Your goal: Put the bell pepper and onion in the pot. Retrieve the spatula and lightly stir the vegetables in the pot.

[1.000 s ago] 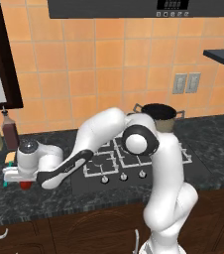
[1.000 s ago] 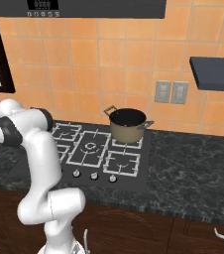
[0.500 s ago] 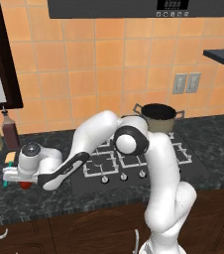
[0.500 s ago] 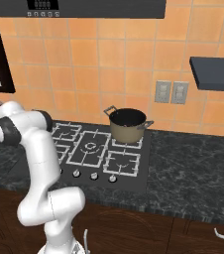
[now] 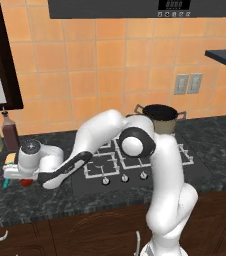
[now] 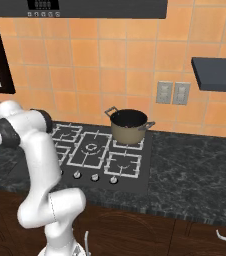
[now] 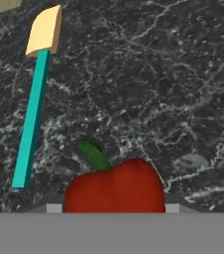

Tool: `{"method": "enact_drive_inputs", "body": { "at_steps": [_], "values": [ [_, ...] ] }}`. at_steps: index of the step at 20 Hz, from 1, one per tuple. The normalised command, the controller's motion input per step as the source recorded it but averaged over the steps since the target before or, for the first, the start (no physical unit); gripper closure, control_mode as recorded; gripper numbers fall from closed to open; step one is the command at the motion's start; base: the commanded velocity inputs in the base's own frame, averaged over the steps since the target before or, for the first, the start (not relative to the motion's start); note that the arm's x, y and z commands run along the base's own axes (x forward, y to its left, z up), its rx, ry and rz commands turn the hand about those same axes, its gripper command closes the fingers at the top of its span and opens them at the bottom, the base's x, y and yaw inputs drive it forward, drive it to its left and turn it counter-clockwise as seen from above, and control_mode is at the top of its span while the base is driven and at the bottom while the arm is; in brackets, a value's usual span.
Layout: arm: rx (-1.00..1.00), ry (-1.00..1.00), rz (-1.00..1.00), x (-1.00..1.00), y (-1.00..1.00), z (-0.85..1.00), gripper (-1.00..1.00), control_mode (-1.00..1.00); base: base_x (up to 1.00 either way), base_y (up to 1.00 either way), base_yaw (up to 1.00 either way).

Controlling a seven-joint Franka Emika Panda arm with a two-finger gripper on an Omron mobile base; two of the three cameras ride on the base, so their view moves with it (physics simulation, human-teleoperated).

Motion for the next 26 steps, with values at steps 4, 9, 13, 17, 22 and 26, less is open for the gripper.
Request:
{"method": "enact_drive_inputs", "body": {
  "at_steps": [4,9,13,17,22,26],
  "values": [
    [-0.05,0.0,0.02,0.12,-1.0,1.0,1.0,-1.0,0.0,0.0,0.0],
    [-0.01,0.07,0.0,0.18,-0.37,0.34,1.0,-1.0,0.0,0.0,0.0],
    [0.0,0.0,0.01,0.18,0.0,0.05,1.0,-1.0,0.0,0.0,0.0],
    [0.0,0.0,0.03,0.58,-0.18,0.52,1.0,-1.0,0.0,0.0,0.0],
    [0.0,0.01,0.0,0.84,-0.34,0.64,1.0,-1.0,0.0,0.0,0.0],
    [0.0,0.15,-0.05,0.94,-0.97,0.18,1.0,-1.0,0.0,0.0,0.0]
  ]
}}
